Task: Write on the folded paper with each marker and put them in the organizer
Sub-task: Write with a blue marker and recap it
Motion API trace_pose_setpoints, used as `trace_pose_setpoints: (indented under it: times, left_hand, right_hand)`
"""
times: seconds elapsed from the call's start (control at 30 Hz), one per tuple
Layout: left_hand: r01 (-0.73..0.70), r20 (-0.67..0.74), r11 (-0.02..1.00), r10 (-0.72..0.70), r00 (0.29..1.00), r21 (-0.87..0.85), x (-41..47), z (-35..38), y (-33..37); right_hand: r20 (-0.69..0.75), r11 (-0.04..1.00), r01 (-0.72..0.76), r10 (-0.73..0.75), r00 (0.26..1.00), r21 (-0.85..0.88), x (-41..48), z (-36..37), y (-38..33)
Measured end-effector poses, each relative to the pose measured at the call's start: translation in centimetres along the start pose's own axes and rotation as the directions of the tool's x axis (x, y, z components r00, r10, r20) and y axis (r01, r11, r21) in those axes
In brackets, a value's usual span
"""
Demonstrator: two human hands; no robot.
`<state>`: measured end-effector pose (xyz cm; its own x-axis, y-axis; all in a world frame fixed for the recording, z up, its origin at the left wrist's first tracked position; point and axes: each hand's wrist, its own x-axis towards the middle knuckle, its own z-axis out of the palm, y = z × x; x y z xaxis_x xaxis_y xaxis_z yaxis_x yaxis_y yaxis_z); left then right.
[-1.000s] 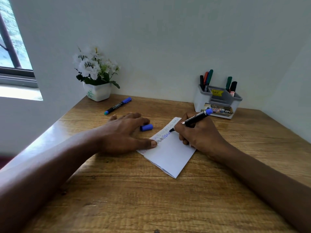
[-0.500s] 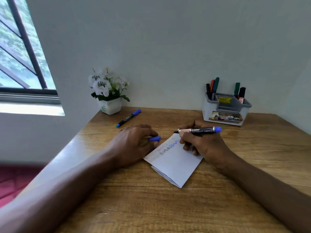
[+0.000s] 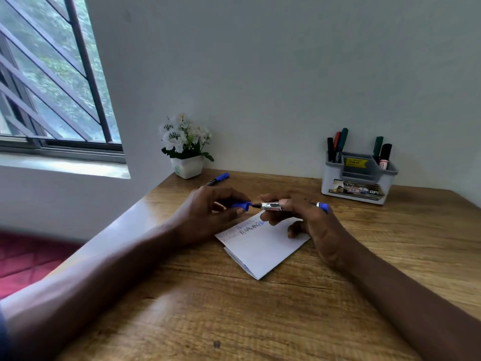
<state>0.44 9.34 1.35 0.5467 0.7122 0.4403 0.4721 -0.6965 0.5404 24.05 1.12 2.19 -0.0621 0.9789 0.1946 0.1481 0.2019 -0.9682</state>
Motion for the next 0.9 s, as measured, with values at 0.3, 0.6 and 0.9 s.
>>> trace_pose_setpoints:
  times: [0.3, 0.6, 0.9]
  left_hand:
    - [-0.023, 0.043, 0.999, 0.025, 0.999, -0.043, 0.0, 0.0, 0.0]
    - [-0.039, 0.063, 0.875, 0.08, 0.995, -0.482, -0.3, -0.2, 1.5]
    - [0.053, 0.131, 0.693, 0.061, 0.99, -0.719, -0.7, -0.7, 1.7]
  right_hand:
    - [0.024, 0.995, 0.053, -0.051, 0.998, -0.087, 0.2, 0.0, 0.4]
    - [-0.012, 0.99, 0.103, -0.102, 0.995, 0.097, -0.8, -0.6, -0.9]
    - [0.011, 0.977, 0.133, -0.137, 0.99, 0.164, -1.3, 0.7, -0.9]
